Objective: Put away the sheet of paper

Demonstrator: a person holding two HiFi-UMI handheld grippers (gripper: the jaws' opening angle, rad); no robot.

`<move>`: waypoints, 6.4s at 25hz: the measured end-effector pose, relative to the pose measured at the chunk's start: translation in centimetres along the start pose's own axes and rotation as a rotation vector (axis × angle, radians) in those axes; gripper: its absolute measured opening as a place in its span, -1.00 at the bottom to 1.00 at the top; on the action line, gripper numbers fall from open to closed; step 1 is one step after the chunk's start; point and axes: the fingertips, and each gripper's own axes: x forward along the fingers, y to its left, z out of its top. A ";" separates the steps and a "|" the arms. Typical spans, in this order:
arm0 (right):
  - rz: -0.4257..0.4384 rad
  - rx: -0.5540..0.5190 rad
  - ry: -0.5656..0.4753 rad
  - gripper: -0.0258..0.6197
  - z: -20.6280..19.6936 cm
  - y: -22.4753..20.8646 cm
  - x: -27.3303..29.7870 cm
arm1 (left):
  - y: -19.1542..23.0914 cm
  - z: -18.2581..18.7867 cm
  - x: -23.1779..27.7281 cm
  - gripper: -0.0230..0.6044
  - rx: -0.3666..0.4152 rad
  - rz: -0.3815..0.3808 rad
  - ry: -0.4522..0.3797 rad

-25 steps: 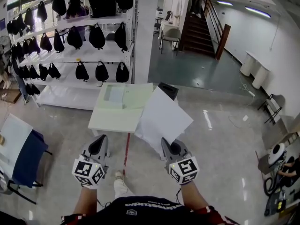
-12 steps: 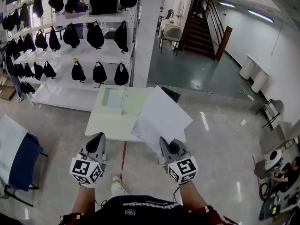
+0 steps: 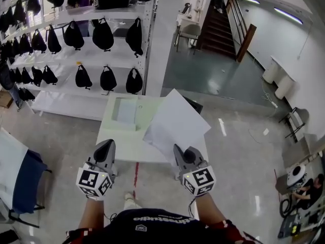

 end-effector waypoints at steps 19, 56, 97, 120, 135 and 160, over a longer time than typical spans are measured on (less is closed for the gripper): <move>-0.050 0.004 0.044 -0.91 1.2 -0.9 14.4 | 13.1 -0.5 7.9 -0.92 -0.019 -0.044 0.012; 0.080 -0.002 0.075 -0.91 -0.9 -5.2 27.1 | 20.1 -1.2 13.7 -0.92 -0.018 0.080 0.008; 0.280 0.077 0.383 -0.91 -18.6 -6.0 39.3 | 23.3 -3.2 15.8 -0.92 -0.001 0.225 0.103; 0.292 0.297 0.561 -0.91 -26.7 -7.7 41.6 | 22.6 -3.3 16.1 -0.92 0.010 0.241 0.131; 0.263 0.485 0.639 -0.91 -30.4 -9.3 41.7 | 22.3 -3.5 16.9 -0.92 0.016 0.240 0.144; 0.250 0.582 0.664 -0.91 -32.8 -10.9 43.7 | 22.5 -4.0 17.1 -0.92 0.016 0.258 0.174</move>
